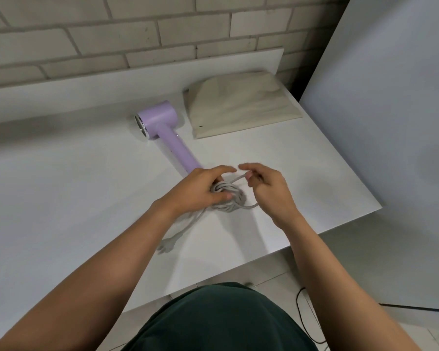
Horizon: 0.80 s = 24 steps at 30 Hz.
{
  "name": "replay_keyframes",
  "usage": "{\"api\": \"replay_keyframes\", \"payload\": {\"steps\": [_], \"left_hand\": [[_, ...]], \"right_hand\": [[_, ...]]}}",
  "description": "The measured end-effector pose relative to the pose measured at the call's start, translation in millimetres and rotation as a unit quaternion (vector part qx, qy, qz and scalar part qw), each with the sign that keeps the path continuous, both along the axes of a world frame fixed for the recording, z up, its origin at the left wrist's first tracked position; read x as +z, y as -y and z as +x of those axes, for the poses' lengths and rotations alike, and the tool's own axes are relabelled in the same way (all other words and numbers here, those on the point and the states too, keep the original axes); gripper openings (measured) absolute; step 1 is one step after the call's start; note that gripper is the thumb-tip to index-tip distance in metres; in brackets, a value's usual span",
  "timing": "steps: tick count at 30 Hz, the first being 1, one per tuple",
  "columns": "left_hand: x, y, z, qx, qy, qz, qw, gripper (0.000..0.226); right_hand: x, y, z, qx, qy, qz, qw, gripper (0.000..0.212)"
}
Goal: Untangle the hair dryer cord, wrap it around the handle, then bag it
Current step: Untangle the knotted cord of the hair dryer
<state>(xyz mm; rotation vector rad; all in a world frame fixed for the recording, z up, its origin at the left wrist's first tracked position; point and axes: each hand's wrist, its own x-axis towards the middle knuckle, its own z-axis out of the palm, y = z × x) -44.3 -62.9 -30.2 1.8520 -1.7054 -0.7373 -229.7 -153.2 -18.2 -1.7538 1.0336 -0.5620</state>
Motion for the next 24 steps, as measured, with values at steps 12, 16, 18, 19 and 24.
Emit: {"api": "replay_keyframes", "payload": {"steps": [12,16,18,19,24], "left_hand": [[-13,-18,2,0.023,0.040,-0.040,0.998,0.016],[-8,-18,0,0.011,0.060,-0.040,0.997,0.010],[-5,-18,-1,0.012,0.064,-0.041,0.997,0.010],[-4,-17,-1,0.015,0.063,-0.041,0.997,0.010],[0,-24,4,0.033,0.016,-0.028,0.999,0.014]], "right_hand": [[6,20,-11,-0.017,-0.101,-0.149,0.983,0.039],[13,8,0,0.116,-0.184,-0.375,0.901,0.045],[21,3,8,0.205,-0.207,-0.381,0.877,0.055],[23,0,11,0.232,-0.225,-0.374,0.869,0.053],[26,11,11,0.179,-0.192,-0.331,0.906,0.024]]}}
